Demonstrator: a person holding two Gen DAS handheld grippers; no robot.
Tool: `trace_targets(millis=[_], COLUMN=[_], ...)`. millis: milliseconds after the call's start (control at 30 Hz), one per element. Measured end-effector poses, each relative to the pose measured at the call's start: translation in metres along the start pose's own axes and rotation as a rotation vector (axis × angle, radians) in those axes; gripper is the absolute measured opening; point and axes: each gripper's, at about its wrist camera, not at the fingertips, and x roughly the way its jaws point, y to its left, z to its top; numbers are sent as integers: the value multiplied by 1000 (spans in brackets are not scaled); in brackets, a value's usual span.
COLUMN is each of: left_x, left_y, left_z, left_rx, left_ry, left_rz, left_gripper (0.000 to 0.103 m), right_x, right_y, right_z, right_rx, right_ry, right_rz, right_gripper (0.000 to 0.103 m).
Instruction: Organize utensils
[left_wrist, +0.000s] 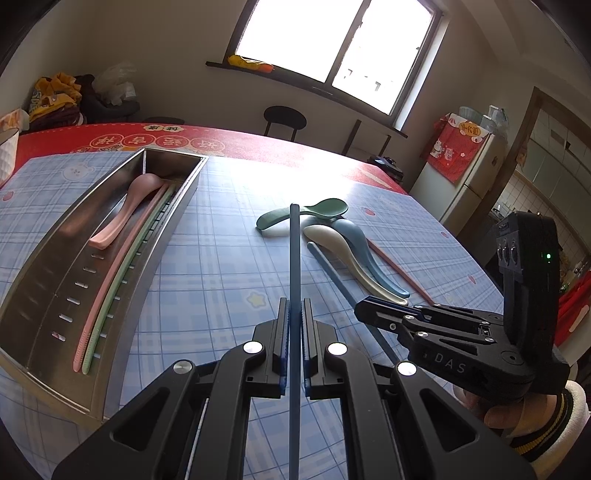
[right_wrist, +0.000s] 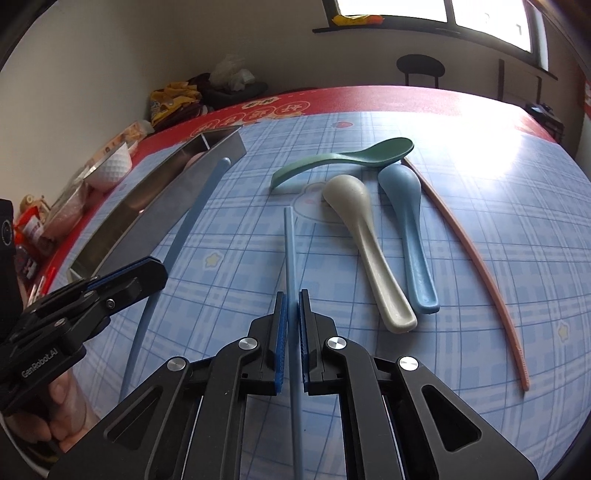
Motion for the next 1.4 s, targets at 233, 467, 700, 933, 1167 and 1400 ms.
trace_targets(millis=[233, 467, 700, 933, 1167, 1400], left_x=[-1, -3, -8, -34, -50, -50], left_y=[0, 2, 2, 12, 26, 24], left_z=[0, 1, 4, 22, 29, 24], left_rx=[2, 1, -2, -31, -53, -52], left_ry=[0, -9, -1, -17, -36, -23], left_rz=[1, -13, -17, -47, -29, -39], left_gripper=[6, 6, 6, 6, 6, 6], right_x=[-17, -25, -29, -31, -32, -32], right_y=[-9, -16, -23, -26, -30, -32], right_z=[-1, -1, -3, -4, -6, -6], right_rx=[47, 81, 115, 131, 147, 151], right_ry=[-93, -134, -163, -173, -178, -182], right_rz=[33, 64, 103, 132, 151, 158], right_gripper=[6, 6, 6, 6, 6, 6])
